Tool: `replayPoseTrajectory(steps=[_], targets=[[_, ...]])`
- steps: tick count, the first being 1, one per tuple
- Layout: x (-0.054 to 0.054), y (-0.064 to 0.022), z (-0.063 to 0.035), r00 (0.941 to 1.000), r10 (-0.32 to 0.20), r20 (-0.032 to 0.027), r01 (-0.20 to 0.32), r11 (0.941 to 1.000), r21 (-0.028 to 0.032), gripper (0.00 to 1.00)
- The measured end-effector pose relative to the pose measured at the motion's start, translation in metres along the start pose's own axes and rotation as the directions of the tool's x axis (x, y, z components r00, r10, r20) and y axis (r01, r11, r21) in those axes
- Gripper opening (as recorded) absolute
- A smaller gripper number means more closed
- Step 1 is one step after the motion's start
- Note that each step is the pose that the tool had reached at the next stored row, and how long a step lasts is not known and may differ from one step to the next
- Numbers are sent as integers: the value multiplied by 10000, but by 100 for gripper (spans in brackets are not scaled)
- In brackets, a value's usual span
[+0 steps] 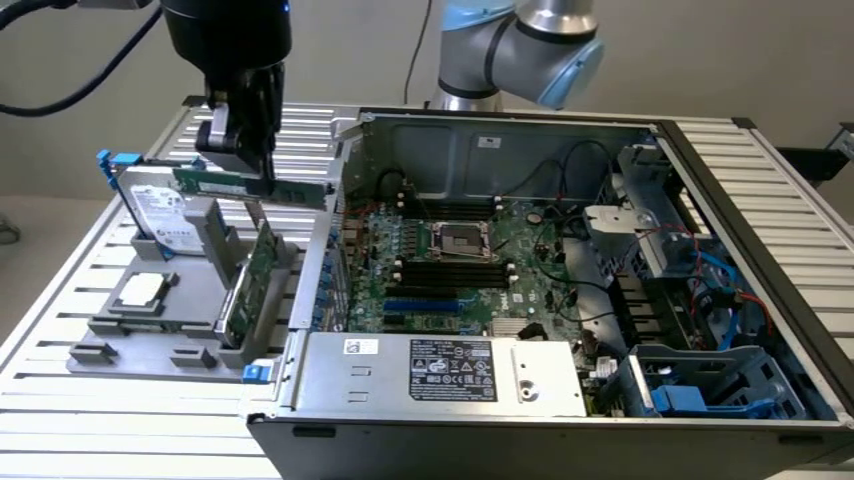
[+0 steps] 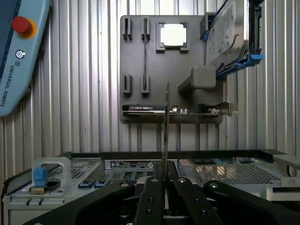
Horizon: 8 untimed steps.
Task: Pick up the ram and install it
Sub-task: 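Pick up the ram and move it above insertion slot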
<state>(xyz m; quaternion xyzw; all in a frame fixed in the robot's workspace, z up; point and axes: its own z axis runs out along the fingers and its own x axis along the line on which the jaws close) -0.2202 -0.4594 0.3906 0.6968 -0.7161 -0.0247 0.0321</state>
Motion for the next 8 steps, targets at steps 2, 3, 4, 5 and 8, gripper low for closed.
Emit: replayPoseTrajectory(steps=[2,3,4,5,8], targets=[[-14,-54,-16,10000,-1,-3,1,10000,-23,14],[-21,-82,-24,10000,0,-3,0,10000,-33,14],[-28,-109,-32,10000,-1,-3,1,10000,-43,14],[-35,-137,-40,10000,-1,-4,1,10000,-55,14],[-55,-219,-61,10000,0,-7,0,10000,-89,14]])
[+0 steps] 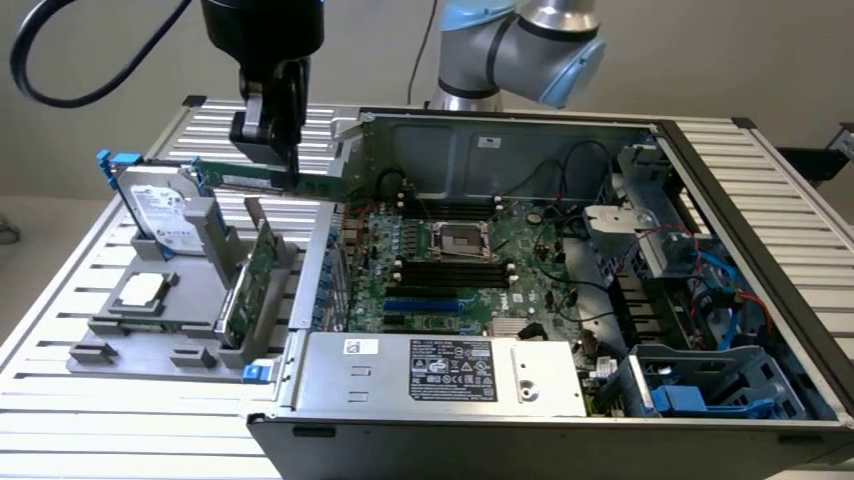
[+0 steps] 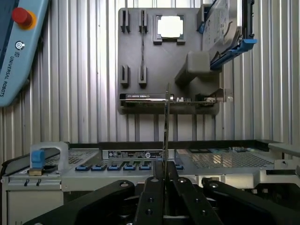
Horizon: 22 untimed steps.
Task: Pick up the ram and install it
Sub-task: 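Pick up the ram and move it above insertion slot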
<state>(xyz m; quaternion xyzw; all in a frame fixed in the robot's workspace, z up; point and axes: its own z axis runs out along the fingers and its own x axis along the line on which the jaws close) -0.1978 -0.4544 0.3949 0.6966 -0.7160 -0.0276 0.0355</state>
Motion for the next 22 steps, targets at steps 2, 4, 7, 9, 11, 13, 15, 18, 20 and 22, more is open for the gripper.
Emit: replayPoseTrajectory(steps=[2,4,7,9,11,13,15,18,20,22], targets=[[-13,-57,-15,10000,0,-2,0,10000,-18,14],[-27,-117,-29,10000,-1,-4,1,10000,-36,14],[-45,-211,-46,10000,0,-7,0,10000,-57,14],[-56,-281,-56,10000,-1,-11,1,10000,-67,14],[-67,-358,-64,10000,0,-14,0,10000,-71,14],[-78,-442,-73,10000,0,-17,0,10000,-73,14],[-86,-528,-80,10000,1,-34,-1,10000,-76,14],[-97,-656,-92,10000,5,-75,-6,10000,-83,14],[-107,-742,-100,9999,8,-100,-9,10000,-82,14],[-124,-830,-108,9999,9,-120,-10,10000,-81,14]])
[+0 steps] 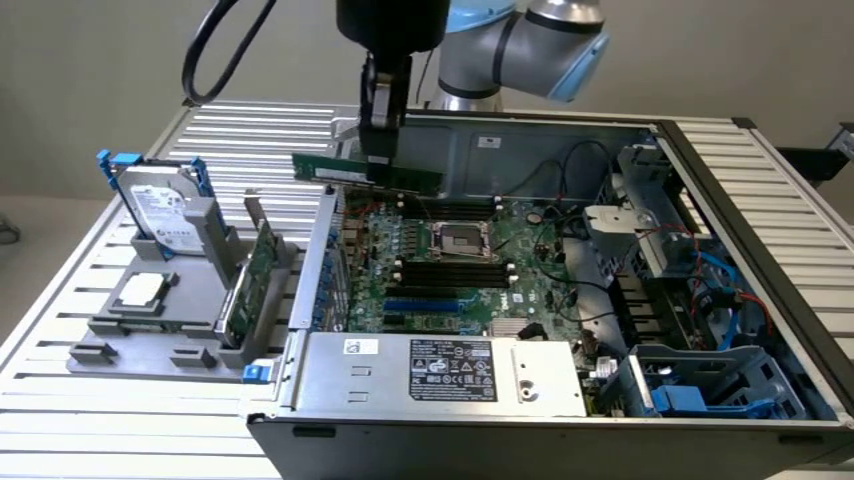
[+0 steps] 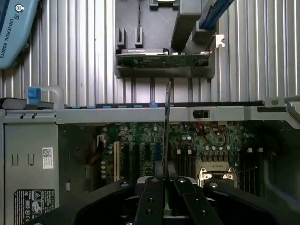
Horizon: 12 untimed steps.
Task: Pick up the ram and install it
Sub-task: 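Pick up the ram and move it above insertion slot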
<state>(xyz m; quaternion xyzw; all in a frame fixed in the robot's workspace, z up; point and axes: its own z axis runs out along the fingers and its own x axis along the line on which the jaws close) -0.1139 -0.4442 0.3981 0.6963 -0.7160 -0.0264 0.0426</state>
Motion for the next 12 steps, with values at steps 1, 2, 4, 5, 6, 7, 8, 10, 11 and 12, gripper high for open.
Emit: replayPoseTrajectory(steps=[1,2,4,5,6,7,8,10,11,12], targets=[[-11,-45,-4,10000,0,-2,0,10000,0,14],[-22,-90,-9,10000,1,-3,-1,10000,0,14],[-48,-180,-18,10000,0,-4,0,10000,0,14],[-61,-222,-23,10000,0,-5,0,10000,0,14],[-75,-260,-28,10000,1,-6,-1,10000,-1,14],[-90,-298,-31,10000,1,-5,-1,10000,0,14],[-105,-333,-34,10000,1,-5,-1,10000,0,14],[-135,-398,-37,10000,0,-5,0,10000,0,14],[-149,-424,-38,10000,0,-6,0,10000,0,14],[-163,-447,-37,10000,-2,-6,2,10000,4,14]])
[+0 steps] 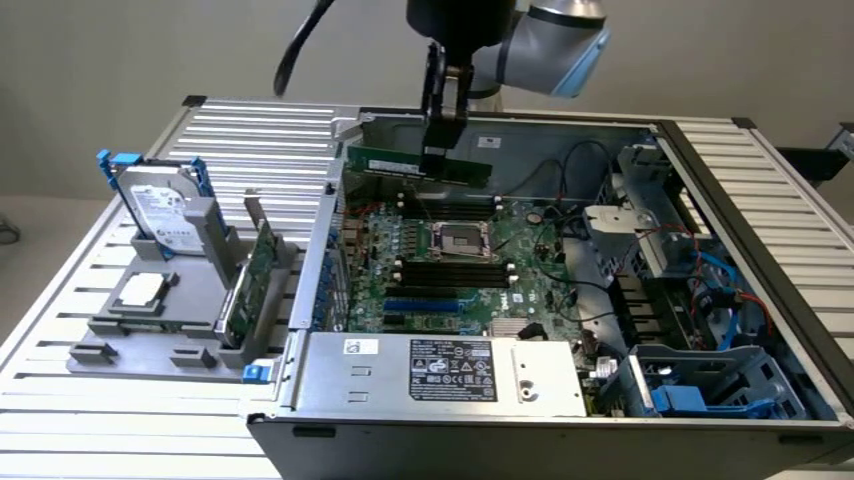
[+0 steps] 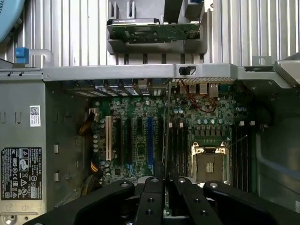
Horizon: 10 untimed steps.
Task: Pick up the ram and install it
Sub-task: 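Pick up the ram and move it above insertion slot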
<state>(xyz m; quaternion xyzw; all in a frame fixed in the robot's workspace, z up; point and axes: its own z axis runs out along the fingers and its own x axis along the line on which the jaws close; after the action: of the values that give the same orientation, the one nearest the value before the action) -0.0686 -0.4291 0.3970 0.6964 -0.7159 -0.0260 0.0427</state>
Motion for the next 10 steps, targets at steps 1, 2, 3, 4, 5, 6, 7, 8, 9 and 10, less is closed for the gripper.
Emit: replayPoseTrajectory(steps=[1,2,3,4,5,6,7,8,9,10], targets=[[-14,-20,3,10000,-4,0,4,10000,7,14],[-29,-38,9,10000,-8,-3,8,10000,16,14],[-46,-55,18,10000,-14,-13,14,10000,26,14],[-63,-71,27,10000,-22,-28,22,10000,35,14],[-80,-86,37,10000,-28,-45,28,10000,44,14],[-96,-101,46,10000,-35,-63,35,10000,54,14],[-113,-118,55,10000,-42,-82,43,10000,63,14],[-129,-134,65,9999,-50,-100,51,10000,73,14],[-146,-150,75,9999,-57,-120,58,9999,83,14],[-162,-165,84,9999,-66,-140,67,9999,92,14]])
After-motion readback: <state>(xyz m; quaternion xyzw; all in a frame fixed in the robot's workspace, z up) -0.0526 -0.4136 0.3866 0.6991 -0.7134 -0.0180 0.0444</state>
